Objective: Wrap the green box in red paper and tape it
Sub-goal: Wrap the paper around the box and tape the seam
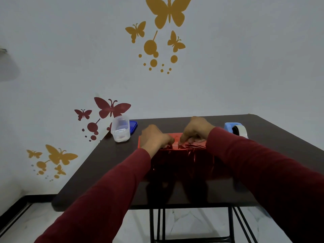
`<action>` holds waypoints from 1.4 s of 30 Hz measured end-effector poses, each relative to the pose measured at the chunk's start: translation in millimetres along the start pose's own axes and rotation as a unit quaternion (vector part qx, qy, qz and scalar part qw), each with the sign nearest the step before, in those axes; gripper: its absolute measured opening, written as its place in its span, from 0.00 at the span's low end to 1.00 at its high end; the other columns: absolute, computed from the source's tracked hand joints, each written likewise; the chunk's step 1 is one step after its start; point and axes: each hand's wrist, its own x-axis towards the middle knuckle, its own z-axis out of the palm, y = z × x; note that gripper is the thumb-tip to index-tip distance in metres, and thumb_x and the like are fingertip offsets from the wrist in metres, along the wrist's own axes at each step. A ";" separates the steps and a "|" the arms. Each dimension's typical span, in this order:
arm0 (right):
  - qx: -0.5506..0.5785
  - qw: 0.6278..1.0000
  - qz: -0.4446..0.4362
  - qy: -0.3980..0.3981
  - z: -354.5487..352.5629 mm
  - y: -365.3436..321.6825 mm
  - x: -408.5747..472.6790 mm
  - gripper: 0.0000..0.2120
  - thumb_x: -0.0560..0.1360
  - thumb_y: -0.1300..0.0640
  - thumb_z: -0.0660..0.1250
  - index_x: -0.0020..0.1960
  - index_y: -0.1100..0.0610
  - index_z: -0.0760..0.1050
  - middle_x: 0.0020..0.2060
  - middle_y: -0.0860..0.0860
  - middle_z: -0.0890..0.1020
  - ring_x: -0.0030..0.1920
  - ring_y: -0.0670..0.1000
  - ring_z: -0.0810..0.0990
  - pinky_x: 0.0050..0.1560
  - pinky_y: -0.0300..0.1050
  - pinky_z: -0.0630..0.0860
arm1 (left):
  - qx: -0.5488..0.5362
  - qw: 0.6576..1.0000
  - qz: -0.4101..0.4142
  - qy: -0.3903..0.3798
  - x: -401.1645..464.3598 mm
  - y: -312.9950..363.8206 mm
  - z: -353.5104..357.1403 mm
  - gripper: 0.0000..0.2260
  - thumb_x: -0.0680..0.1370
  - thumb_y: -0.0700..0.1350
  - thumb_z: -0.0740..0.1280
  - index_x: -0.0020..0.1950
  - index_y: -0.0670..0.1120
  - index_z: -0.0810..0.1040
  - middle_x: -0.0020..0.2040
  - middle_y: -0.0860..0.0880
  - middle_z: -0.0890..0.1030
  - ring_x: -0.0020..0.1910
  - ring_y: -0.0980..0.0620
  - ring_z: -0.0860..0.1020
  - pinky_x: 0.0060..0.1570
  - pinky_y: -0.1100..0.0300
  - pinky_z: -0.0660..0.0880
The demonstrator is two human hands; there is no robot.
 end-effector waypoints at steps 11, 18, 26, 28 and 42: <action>-0.019 0.993 -0.034 0.108 0.7 20.3 -1.2 0.26 0.68 0.61 0.82 0.65 0.55 0.81 0.60 0.54 0.83 0.60 0.58 0.82 0.61 0.52 0.80 | 0.008 1.000 -0.006 -0.014 9.3 -8.8 -4.7 0.08 0.65 0.43 0.80 0.40 0.43 0.86 0.38 0.46 0.87 0.30 0.50 0.80 0.44 0.52 0.85; -0.008 0.993 -0.061 0.102 21.1 20.8 -5.1 0.18 0.65 0.51 0.84 0.51 0.55 0.85 0.52 0.53 0.85 0.53 0.55 0.85 0.54 0.49 0.82 | 0.034 0.999 0.030 0.006 5.1 -7.7 2.5 0.19 0.66 0.56 0.81 0.44 0.42 0.84 0.41 0.46 0.84 0.34 0.53 0.79 0.27 0.62 0.69; 0.019 0.987 -0.100 0.127 26.8 22.3 -12.8 0.12 0.66 0.53 0.82 0.45 0.56 0.85 0.44 0.53 0.86 0.47 0.54 0.85 0.51 0.47 0.82 | 0.045 0.998 0.035 0.020 6.8 -8.7 4.0 0.16 0.66 0.54 0.73 0.40 0.41 0.81 0.39 0.45 0.83 0.35 0.47 0.81 0.31 0.60 0.75; 0.007 0.989 -0.095 0.117 29.6 22.9 -14.4 0.15 0.65 0.51 0.83 0.46 0.56 0.84 0.45 0.54 0.85 0.47 0.55 0.85 0.48 0.46 0.81 | 0.076 0.996 0.043 0.023 4.4 -9.4 7.4 0.18 0.65 0.55 0.78 0.40 0.43 0.79 0.39 0.46 0.81 0.34 0.49 0.79 0.27 0.62 0.67; 0.188 0.934 -0.101 0.286 -18.4 127.0 -59.2 0.04 0.71 0.57 0.72 0.39 0.50 0.85 0.34 0.40 0.83 0.41 0.44 0.82 0.46 0.39 0.73 | -0.013 0.952 0.307 0.001 -34.8 32.6 42.7 0.04 0.71 0.43 0.72 0.43 0.51 0.81 0.36 0.54 0.82 0.35 0.60 0.81 0.39 0.66 0.75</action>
